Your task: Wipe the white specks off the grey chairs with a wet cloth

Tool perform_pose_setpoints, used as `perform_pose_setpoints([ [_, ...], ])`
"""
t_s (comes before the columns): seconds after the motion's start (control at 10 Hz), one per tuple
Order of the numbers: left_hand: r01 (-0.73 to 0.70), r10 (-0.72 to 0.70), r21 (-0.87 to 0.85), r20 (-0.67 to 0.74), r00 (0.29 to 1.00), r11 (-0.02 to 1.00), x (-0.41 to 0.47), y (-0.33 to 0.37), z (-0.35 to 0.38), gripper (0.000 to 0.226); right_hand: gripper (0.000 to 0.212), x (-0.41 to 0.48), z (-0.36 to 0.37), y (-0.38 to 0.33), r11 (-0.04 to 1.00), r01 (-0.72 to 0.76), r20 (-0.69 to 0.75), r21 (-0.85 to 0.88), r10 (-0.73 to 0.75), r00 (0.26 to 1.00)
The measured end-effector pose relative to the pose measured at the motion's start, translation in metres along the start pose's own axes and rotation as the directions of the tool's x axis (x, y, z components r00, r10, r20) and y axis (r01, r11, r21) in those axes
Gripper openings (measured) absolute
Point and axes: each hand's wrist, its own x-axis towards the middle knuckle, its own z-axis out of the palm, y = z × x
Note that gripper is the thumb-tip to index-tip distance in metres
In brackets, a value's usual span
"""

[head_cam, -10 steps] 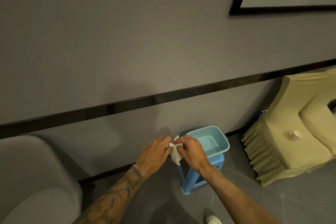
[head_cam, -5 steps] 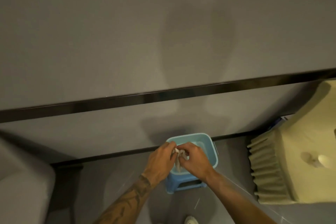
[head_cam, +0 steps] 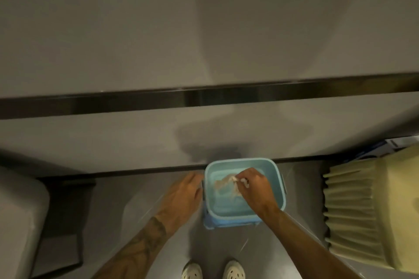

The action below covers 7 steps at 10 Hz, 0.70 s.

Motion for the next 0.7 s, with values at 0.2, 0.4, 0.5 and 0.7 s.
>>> perform_pose_setpoints([
  [0.2, 0.1, -0.101, 0.122, 0.004, 0.995, 0.987, 0.03, -0.08, 0.076, 0.05, 0.013, 0.052, 0.079, 0.058, 0.998, 0.016, -0.039, -0.056, -0.018, 0.999],
  [0.4, 0.114, -0.121, 0.148, 0.036, 0.992, 0.982, 0.044, -0.121, 0.144, 0.051, 0.021, 0.069, 0.168, 0.104, 0.995, 0.008, 0.146, -0.098, 0.007, 0.989],
  [0.5, 0.11, -0.123, 0.151, 0.081, 0.989, 0.982, 0.037, -0.128, 0.157, 0.053, 0.037, 0.063, 0.183, 0.111, 0.992, -0.005, 0.302, -0.123, 0.042, 0.952],
  [0.7, 0.116, -0.122, 0.147, 0.032, 0.992, 0.982, 0.011, -0.105, 0.111, 0.052, 0.046, 0.045, 0.127, 0.08, 0.988, -0.045, 0.28, -0.15, 0.086, 0.956],
])
